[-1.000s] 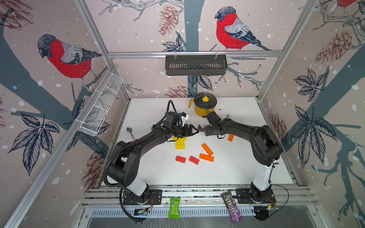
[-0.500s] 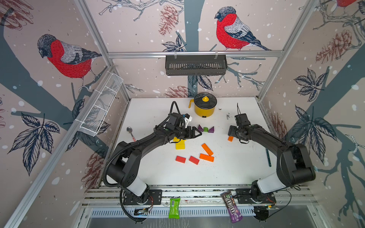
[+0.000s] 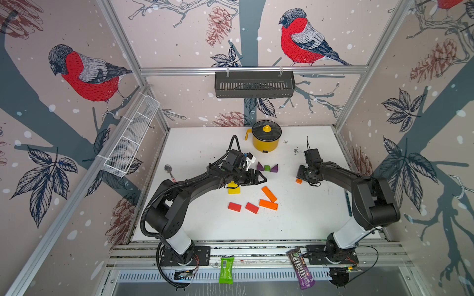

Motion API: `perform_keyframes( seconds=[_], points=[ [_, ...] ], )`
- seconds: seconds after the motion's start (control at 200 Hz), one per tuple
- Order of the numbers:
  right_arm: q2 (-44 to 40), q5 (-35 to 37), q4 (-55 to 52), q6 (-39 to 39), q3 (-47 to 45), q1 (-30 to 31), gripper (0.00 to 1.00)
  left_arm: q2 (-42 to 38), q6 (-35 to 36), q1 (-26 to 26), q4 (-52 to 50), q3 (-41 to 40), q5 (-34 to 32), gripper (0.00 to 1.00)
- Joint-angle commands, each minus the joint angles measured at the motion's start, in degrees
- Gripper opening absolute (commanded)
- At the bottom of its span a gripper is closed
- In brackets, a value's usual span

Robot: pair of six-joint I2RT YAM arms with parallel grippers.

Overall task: Assemble a carrot with building blocks
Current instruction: Pick up the building block from the center of the board, then assemble the building block at the center of the board.

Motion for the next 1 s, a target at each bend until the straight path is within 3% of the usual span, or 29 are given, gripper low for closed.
perform_keyframes(
  seconds=[0.0,0.195,0.445,0.53,0.705,0.846,0.996],
  points=[
    [1.0,1.1,1.1,0.7,-0.4,0.1,0.46,0.7,2.0,-1.1,-1.1,1.2,0.8,0.77],
    [1.0,2.0,1.1,-0.1,-0.8,0.6,0.32,0.5,2.5,-1.2,-1.7,1.6,0.0,0.77],
    [-1.6,4.9,-1.5,-2.1,1.0,3.0,0.3,-0.1,2.8,-0.7,-2.2,2.0,-0.6,0.77],
    [-4.5,6.4,-2.1,-3.7,2.0,6.8,0.3,-1.1,2.0,0.7,-1.3,1.3,-1.3,0.77],
    [-7.9,8.5,-1.2,-11.5,4.2,20.6,0.3,-4.6,-1.9,7.5,2.8,-0.9,-1.6,0.76],
    [-4.9,8.1,-0.2,-19.3,5.5,29.9,0.3,-7.9,-4.1,13.5,5.3,-3.8,-2.8,0.76],
    [2.6,9.8,-2.3,-22.7,9.5,32.4,0.3,-9.2,-5.3,16.7,6.6,-4.9,-2.8,0.76]
  ],
)
